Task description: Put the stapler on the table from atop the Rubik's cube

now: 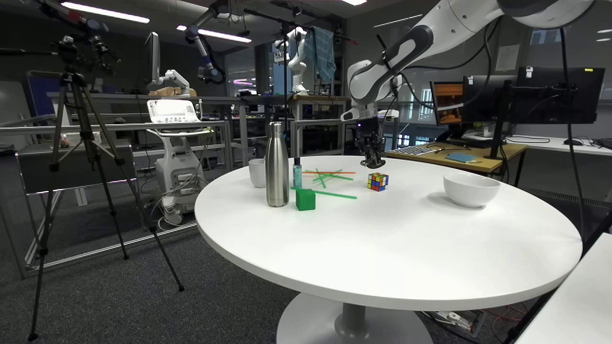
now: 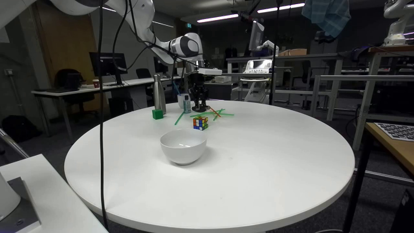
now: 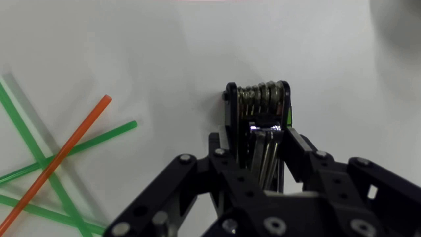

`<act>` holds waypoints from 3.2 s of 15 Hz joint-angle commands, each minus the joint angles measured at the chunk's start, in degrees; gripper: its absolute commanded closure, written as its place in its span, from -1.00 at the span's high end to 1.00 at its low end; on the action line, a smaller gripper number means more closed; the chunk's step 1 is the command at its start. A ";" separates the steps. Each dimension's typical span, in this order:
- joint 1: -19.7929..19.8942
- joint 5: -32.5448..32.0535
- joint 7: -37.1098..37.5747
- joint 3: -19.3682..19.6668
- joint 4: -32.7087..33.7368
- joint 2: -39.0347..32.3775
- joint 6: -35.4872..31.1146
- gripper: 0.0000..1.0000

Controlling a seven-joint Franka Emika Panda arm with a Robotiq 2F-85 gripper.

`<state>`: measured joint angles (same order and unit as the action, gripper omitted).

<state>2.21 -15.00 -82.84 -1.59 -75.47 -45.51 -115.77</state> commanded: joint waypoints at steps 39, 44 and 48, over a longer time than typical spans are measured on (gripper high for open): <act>-3.75 -0.60 -0.37 -3.87 -17.26 8.81 -0.44 -0.60; -3.78 -0.70 -0.52 -3.80 -17.44 7.99 0.26 -0.60; -3.70 -0.60 -0.67 -3.87 -17.98 7.73 0.47 -0.60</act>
<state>-1.64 -15.00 -82.84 -5.30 -91.63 -39.62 -115.81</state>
